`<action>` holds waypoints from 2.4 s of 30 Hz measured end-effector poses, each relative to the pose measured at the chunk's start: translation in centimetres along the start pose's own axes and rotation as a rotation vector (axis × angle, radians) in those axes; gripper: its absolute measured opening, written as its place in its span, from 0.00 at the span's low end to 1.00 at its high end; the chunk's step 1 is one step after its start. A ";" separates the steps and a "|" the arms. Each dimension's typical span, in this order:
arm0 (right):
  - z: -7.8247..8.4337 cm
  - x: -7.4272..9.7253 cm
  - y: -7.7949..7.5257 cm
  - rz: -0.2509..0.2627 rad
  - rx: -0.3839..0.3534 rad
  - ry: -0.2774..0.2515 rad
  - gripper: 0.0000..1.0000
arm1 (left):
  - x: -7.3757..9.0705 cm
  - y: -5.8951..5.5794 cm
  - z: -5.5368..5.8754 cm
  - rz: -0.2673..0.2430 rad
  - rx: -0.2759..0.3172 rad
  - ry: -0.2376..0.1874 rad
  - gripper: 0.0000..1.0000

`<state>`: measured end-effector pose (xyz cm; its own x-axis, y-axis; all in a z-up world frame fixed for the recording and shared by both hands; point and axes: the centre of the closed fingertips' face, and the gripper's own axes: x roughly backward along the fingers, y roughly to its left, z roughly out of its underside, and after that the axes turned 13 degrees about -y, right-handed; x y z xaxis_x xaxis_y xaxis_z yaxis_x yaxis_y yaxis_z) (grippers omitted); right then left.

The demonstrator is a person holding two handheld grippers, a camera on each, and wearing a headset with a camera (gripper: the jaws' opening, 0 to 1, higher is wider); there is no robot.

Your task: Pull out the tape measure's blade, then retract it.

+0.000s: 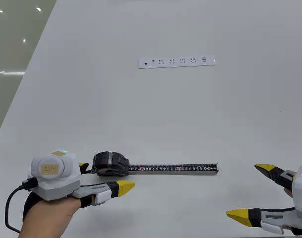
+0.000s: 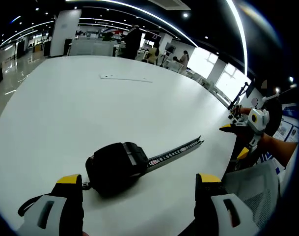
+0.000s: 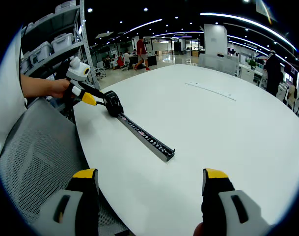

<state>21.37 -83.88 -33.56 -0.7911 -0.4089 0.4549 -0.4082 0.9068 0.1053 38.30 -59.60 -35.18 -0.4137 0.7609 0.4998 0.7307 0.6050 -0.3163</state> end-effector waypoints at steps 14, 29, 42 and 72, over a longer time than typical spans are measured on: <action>0.2 -0.2 0.1 -0.014 -0.015 -0.001 0.88 | -1.6 0.2 -0.2 -0.024 -0.006 0.011 0.89; 0.0 -0.7 -0.1 -0.024 -0.026 -0.021 0.86 | -1.6 0.7 -0.3 -0.101 -0.004 -0.044 0.82; 0.7 -1.6 -0.2 -0.042 -0.001 -0.007 0.80 | -2.1 1.6 -0.3 -0.197 0.014 -0.109 0.76; 0.6 -4.4 -1.0 -0.092 0.019 -0.028 0.65 | -2.8 3.1 -0.1 -0.375 0.073 -0.142 0.68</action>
<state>24.96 -83.06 -36.20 -0.7625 -0.4931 0.4188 -0.4877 0.8635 0.1288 41.74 -59.85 -37.51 -0.7187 0.5057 0.4772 0.4761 0.8581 -0.1924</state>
